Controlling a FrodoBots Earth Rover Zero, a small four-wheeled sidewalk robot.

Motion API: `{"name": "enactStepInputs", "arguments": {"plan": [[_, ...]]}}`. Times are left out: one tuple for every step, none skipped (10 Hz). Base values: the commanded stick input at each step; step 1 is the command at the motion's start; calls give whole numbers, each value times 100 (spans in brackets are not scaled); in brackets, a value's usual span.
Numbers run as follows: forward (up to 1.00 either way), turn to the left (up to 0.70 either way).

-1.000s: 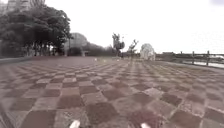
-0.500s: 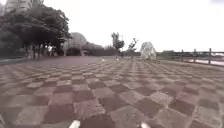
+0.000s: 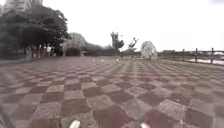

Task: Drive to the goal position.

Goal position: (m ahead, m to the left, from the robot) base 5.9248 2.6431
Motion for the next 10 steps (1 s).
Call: {"name": "enactStepInputs", "arguments": {"plan": [[70, 0], [70, 0], [70, 0], [70, 0], [70, 0], [70, 0], [70, 0], [70, 0], [70, 0], [70, 0]]}}
